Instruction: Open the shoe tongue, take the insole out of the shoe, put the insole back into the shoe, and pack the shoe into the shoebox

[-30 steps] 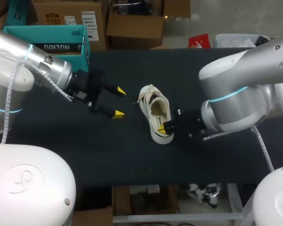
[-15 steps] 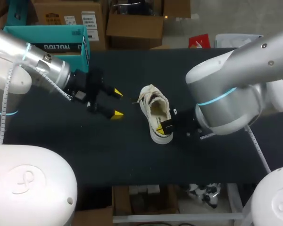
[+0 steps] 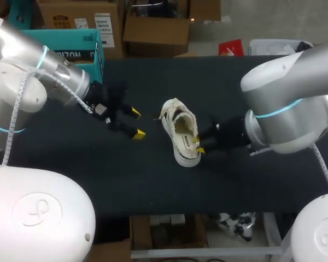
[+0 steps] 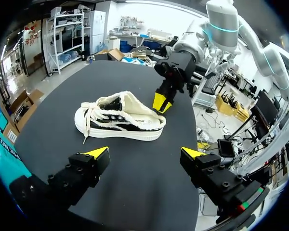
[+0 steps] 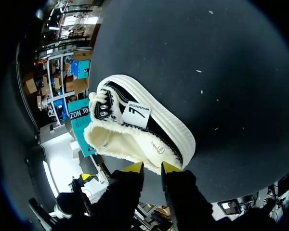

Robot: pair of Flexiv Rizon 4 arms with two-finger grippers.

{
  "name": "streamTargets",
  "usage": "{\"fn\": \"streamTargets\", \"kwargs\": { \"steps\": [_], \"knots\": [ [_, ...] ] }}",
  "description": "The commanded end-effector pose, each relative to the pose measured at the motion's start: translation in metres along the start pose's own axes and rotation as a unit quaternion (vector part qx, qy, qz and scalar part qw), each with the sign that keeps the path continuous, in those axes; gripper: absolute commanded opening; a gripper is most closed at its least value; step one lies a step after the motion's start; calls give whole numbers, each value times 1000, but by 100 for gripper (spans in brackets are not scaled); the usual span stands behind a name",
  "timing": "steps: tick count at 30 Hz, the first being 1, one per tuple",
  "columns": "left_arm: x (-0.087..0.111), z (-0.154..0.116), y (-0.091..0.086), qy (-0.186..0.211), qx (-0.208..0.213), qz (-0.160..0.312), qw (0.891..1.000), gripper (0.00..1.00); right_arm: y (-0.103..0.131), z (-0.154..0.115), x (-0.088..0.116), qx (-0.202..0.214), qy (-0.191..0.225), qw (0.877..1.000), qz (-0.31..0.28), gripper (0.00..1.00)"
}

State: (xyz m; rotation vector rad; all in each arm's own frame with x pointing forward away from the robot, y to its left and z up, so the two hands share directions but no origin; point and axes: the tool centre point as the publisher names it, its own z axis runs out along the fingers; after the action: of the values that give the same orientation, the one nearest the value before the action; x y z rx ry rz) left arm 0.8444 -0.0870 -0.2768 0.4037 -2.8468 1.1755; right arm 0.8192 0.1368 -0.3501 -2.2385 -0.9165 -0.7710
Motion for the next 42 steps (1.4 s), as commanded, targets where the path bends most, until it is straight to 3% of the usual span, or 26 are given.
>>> {"fn": "streamTargets", "kwargs": {
  "steps": [1, 3, 6, 10, 12, 13, 15, 17, 18, 20, 21, 23, 25, 28, 31, 32, 33, 42],
  "knots": [
    [2, 1, -1, -2, -2, -1, 1000, 100, 3, -18, 2, 21, -5, 1000, 1, 100],
    [2, 1, -1, -2, -2, -1, 1000, 100, 3, -18, 2, 21, -5, 1000, 1, 100],
    [2, 22, -3, -12, -7, -61, 998, 100, 3, -18, 2, 21, -5, 1000, 1, 100],
    [6, 41, -8, -41, -9, -123, 992, 100, 27, -30, -5, 106, -8, 993, -60, 100],
    [9, 46, -9, -55, -12, -154, 987, 100, 35, -35, -8, 108, -28, 992, -62, 100],
    [12, 48, -8, -52, -18, -167, 984, 100, 39, -38, -10, 137, -27, 985, -97, 100],
    [14, 50, -8, -62, -21, -193, 979, 100, 45, -42, -12, 145, -43, 982, -116, 100],
    [17, 53, -8, -66, -26, -218, 973, 100, 51, -50, -15, 176, -51, 969, -166, 100],
    [18, 54, -9, -69, -27, -231, 970, 100, 55, -54, -16, 168, -62, 971, -159, 100],
    [18, 57, -9, -78, -35, -250, 964, 100, 59, -58, -16, 193, -82, 955, -209, 100],
    [18, 58, -10, -71, -35, -260, 962, 100, 61, -61, -16, 190, -85, 956, -209, 100],
    [18, 61, -11, -83, -42, -279, 956, 100, 64, -66, -16, 204, -102, 942, -246, 100],
    [17, 63, -12, -85, -47, -296, 950, 100, 67, -71, -16, 200, -123, 937, -257, 100],
    [14, 68, -12, -84, -59, -329, 939, 100, 69, -75, -17, 209, -170, 915, -302, 100],
    [11, 74, -15, -73, -63, -366, 925, 100, 67, -77, -21, 225, -212, 878, -365, 100],
    [6, 75, -17, -109, -74, -365, 922, 100, 66, -79, -24, 236, -223, 868, -377, 100],
    [6, 75, -17, -109, -74, -365, 922, 100, 65, -81, -26, 237, -216, 876, -359, 100],
    [6, 75, -17, -109, -74, -365, 922, 100, 65, -81, -26, 237, -216, 876, -359, 100]
  ]
}}
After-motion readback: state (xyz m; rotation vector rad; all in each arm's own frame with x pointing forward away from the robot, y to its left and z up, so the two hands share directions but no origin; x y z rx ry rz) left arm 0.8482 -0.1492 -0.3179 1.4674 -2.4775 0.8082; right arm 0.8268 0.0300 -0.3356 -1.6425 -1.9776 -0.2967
